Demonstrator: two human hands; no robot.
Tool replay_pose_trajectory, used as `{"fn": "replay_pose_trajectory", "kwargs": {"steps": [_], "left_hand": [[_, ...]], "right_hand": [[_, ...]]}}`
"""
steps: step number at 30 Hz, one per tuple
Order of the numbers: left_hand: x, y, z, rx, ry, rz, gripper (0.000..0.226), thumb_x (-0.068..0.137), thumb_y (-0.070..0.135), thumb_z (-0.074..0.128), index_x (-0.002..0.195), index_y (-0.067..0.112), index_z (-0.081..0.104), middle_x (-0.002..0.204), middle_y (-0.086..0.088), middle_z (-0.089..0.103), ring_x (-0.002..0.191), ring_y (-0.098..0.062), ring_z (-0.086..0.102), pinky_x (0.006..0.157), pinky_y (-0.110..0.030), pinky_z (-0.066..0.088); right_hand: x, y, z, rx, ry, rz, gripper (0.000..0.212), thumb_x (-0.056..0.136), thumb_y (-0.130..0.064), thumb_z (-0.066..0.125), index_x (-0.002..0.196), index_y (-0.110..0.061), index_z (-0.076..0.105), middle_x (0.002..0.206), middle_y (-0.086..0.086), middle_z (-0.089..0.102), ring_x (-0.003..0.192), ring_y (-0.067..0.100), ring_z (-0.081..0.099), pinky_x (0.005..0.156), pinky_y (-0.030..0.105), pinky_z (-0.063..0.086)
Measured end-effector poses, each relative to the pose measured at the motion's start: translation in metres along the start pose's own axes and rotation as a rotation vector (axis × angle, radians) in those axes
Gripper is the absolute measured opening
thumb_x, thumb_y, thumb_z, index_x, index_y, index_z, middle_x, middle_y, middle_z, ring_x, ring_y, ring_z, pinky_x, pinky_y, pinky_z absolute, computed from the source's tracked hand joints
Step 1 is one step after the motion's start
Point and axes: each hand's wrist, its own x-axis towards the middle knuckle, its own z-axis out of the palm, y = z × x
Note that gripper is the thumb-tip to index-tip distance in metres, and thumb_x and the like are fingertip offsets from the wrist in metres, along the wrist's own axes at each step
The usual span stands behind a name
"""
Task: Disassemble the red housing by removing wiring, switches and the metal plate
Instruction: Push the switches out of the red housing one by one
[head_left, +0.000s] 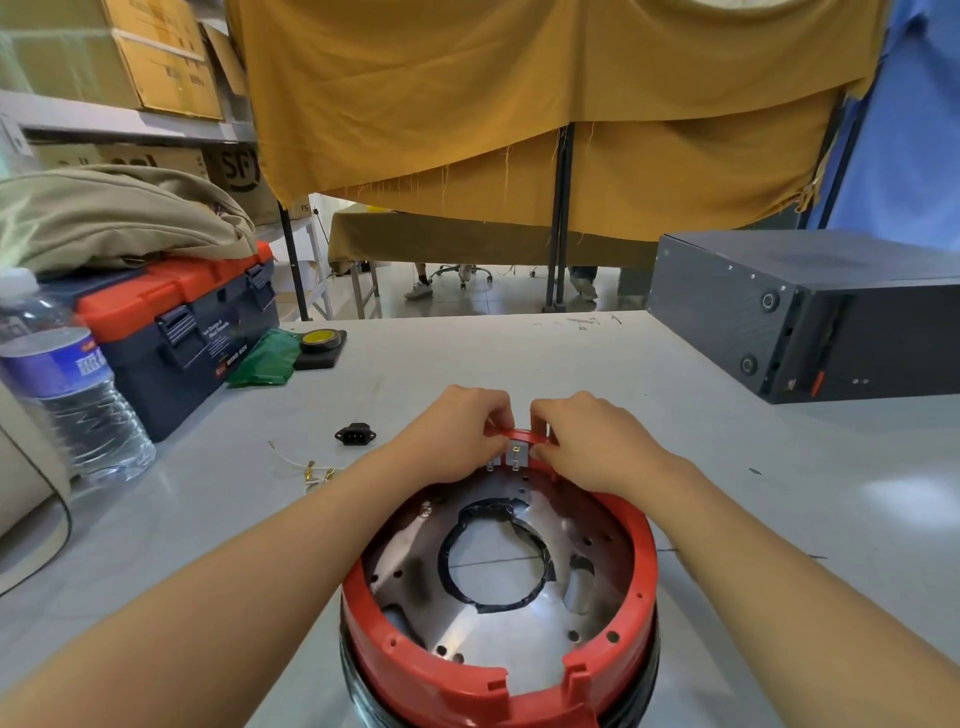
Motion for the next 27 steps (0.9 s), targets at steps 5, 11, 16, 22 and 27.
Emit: {"fn": "replay_pose_trajectory", "kwargs": {"steps": [5,11,16,22,27], "left_hand": [[0.000,-0.007,0.005,-0.149,0.019,-0.012,0.008,0.081,0.011,0.065,0.087,0.016,0.065,0.091,0.000,0.070,0.083,-0.014,0.062,0.075,-0.024,0.049],[-0.003,-0.011,0.011,-0.240,0.070,-0.011,0.006,0.082,0.013,0.068,0.087,0.015,0.066,0.080,0.003,0.068,0.065,0.002,0.057,0.064,-0.010,0.043],[-0.004,-0.009,0.011,-0.227,0.073,0.002,0.008,0.082,0.013,0.067,0.090,0.015,0.066,0.081,0.001,0.069,0.068,-0.005,0.059,0.067,-0.015,0.045],[-0.004,-0.010,0.012,-0.211,0.093,0.032,0.008,0.082,0.009,0.067,0.090,0.011,0.066,0.085,-0.003,0.069,0.072,-0.008,0.060,0.072,-0.023,0.049],[-0.003,-0.009,0.014,-0.195,0.087,0.033,0.009,0.083,0.013,0.069,0.090,0.012,0.063,0.080,-0.001,0.068,0.064,-0.006,0.059,0.067,-0.022,0.049]], "right_hand": [[0.009,-0.001,-0.001,0.056,-0.072,-0.008,0.019,0.087,-0.026,0.053,0.104,-0.016,0.054,0.094,0.007,0.057,0.082,0.029,0.057,0.063,0.033,0.042],[0.005,0.001,0.011,0.166,0.021,-0.010,0.023,0.087,-0.035,0.051,0.103,-0.019,0.055,0.087,0.004,0.058,0.080,0.028,0.056,0.064,0.035,0.044],[0.003,0.005,0.013,0.226,0.070,0.007,0.031,0.086,-0.043,0.059,0.108,-0.021,0.052,0.099,0.004,0.062,0.090,0.027,0.058,0.077,0.040,0.050],[0.000,0.008,0.015,0.283,0.132,0.027,0.023,0.084,-0.036,0.065,0.097,-0.020,0.055,0.096,0.004,0.059,0.085,0.024,0.057,0.075,0.038,0.051],[0.000,0.008,0.014,0.281,0.132,0.032,0.022,0.083,-0.036,0.065,0.096,-0.021,0.055,0.094,0.003,0.057,0.084,0.023,0.058,0.074,0.039,0.052]]}}
